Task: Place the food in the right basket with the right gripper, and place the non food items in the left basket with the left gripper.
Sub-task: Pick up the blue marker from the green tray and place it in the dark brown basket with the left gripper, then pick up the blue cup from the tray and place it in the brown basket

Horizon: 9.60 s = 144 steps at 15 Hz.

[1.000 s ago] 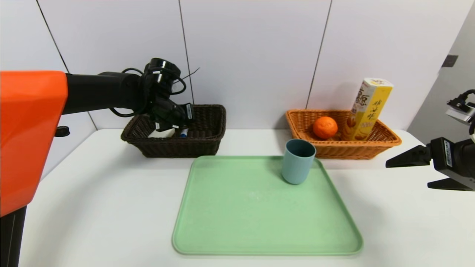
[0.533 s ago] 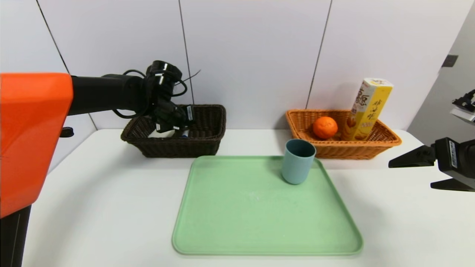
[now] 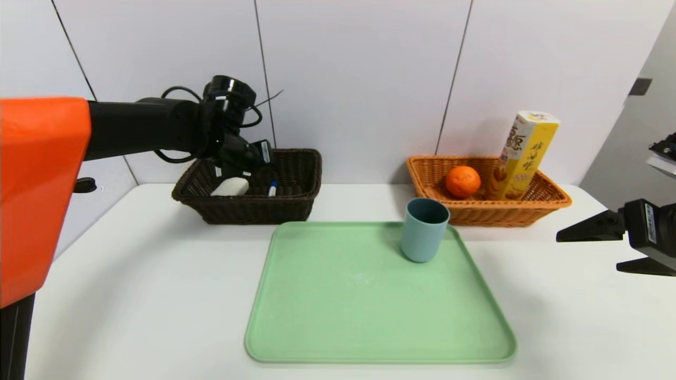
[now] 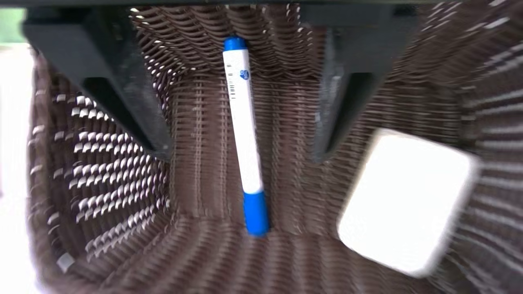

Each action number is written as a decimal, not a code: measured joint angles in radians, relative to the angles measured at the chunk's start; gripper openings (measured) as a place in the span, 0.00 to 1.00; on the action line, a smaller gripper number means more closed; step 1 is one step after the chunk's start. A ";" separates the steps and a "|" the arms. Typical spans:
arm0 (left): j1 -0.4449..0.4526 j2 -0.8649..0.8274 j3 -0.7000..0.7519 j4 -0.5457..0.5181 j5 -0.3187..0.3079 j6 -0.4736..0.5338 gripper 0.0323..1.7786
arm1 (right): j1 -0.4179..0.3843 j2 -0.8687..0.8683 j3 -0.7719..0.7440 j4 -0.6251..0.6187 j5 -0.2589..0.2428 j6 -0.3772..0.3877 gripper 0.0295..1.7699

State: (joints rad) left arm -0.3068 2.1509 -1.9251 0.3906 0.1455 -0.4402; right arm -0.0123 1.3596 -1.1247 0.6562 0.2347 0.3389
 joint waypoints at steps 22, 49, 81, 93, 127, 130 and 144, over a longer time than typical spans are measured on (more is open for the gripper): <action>-0.590 -0.290 0.869 -0.893 0.000 0.322 0.94 | 0.006 -0.031 0.184 -0.568 -0.108 -0.363 0.97; -0.606 0.037 0.771 -1.278 0.000 0.357 0.95 | 0.007 0.012 0.280 -0.717 -0.105 -0.359 0.97; -0.589 0.236 0.481 -1.223 -0.007 0.334 0.92 | 0.009 -0.012 0.345 -0.717 -0.106 -0.373 0.97; -0.590 0.165 0.478 -1.122 -0.007 0.335 0.64 | 0.009 -0.028 0.364 -0.717 -0.104 -0.367 0.97; 0.079 -0.058 0.444 -0.630 -0.111 0.305 0.64 | 0.006 -0.039 0.343 -0.717 -0.121 -0.365 0.97; 0.077 -0.031 0.441 -0.661 -0.112 0.319 0.64 | 0.004 -0.042 0.345 -0.717 -0.122 -0.363 0.97; 0.075 -0.204 0.434 -0.662 -0.106 0.381 0.90 | 0.003 -0.041 0.338 -0.712 -0.120 -0.329 0.97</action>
State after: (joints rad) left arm -0.2321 1.9464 -1.4913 -0.2717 0.0394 -0.0589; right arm -0.0091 1.3185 -0.7870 -0.0557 0.1145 0.0100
